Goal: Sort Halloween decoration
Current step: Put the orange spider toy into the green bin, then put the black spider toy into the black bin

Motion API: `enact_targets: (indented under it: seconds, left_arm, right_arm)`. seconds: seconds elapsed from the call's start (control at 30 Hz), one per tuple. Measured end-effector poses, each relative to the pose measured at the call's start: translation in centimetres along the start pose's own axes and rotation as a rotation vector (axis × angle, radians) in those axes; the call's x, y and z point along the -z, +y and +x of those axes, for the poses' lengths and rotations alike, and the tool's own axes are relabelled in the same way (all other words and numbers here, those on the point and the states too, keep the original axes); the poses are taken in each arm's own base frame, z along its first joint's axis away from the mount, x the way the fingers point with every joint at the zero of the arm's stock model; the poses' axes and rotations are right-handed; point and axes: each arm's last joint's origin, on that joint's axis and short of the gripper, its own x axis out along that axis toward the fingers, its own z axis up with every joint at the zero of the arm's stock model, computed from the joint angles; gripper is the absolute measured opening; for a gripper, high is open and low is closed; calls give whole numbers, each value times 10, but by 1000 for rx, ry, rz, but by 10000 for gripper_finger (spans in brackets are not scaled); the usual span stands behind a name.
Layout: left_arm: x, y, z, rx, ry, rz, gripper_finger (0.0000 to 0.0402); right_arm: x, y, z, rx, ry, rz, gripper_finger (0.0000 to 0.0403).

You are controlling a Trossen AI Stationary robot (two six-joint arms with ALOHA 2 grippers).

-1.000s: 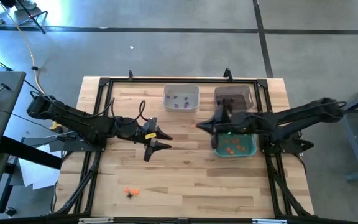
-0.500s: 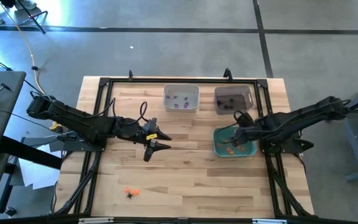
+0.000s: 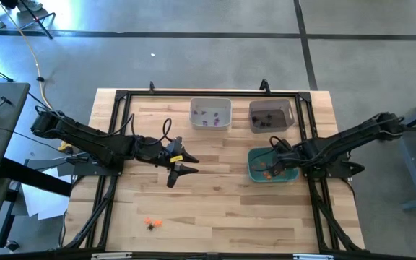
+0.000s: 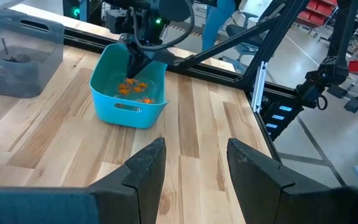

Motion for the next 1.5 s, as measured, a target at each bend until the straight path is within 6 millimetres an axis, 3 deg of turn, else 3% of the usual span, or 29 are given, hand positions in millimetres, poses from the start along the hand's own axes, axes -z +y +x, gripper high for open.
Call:
enact_targets:
  seconds: [0.13, 0.43, 0.57, 0.7, 0.8, 0.93, 1.07, 1.27, 1.5]
  left_arm:
    - [0, 0, 0, -1, 0, -8, 161]
    - [0, 0, 0, -1, 2, -9, 161]
    - [7, 2, 0, -26, 72, -18, 161]
    - [24, 10, -8, -116, 261, -98, 161]
    - [39, 18, -18, -250, 421, -192, 161]
    - [59, 25, -32, -425, 611, -272, 161]
    - [79, 32, -32, -494, 686, -229, 161]
    - [102, 42, -28, -535, 738, -41, 161]
    - [103, 47, -23, -566, 735, 148, 161]
  right_arm:
    - [-1, 1, -1, -5, -5, -1, 17]
    - [-1, 3, -2, -21, 18, -4, 119]
    - [0, 5, -3, -60, 69, 6, 141]
    - [-5, 17, -15, -139, 77, -10, 135]
    - [-14, 31, -35, -214, 42, -59, 124]
    - [-31, 52, -71, -334, -110, -122, 109]
    - [-45, 69, -96, -438, -332, -215, 100]
    - [-52, 83, -106, -484, -453, -325, 99]
    - [-52, 86, -98, -446, -442, -340, 99]
